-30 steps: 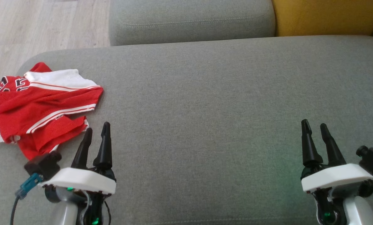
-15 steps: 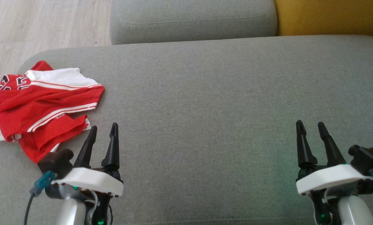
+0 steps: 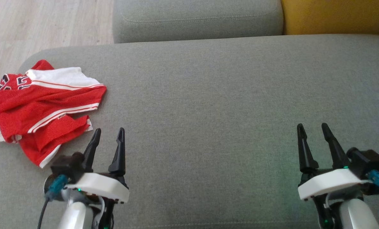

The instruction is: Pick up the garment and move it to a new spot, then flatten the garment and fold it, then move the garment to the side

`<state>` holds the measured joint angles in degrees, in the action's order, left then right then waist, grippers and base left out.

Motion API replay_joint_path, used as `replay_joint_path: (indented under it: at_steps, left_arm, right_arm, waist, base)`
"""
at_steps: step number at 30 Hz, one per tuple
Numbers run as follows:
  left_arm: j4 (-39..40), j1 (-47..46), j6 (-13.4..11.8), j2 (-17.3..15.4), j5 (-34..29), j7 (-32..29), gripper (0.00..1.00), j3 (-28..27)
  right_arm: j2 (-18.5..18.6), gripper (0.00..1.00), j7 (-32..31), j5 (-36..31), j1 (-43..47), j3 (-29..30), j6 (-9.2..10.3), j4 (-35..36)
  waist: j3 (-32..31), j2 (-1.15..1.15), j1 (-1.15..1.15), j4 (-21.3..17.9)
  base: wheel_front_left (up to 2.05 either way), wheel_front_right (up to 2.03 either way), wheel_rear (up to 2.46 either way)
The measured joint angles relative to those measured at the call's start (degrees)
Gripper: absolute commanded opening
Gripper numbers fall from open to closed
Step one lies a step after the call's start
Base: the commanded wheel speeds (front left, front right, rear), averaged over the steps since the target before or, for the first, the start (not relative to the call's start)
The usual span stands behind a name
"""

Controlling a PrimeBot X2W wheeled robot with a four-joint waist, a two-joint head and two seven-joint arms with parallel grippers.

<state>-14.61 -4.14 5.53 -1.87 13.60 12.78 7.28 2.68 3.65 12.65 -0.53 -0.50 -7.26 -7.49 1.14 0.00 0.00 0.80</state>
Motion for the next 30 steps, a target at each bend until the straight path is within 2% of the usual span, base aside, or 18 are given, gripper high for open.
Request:
replay_joint_path:
  at_steps: [11,30]
  left_arm:
    - [-0.48,-1.0,-0.54,-0.02,-6.27,1.52,1.0,1.15]
    - [-1.49,-1.0,-1.56,-0.04,-6.36,1.52,1.0,1.1]
  right_arm:
    - [-0.02,1.0,1.41,-5.02,-0.01,0.02,0.0,-0.01]
    - [-0.02,1.0,1.9,-3.67,-0.01,0.36,0.0,-0.44]
  waist:
    - [0.14,0.0,0.0,0.16]
    - [0.54,0.0,0.0,0.89]
  base:
    - [0.0,0.0,0.0]
    - [0.0,0.0,0.0]
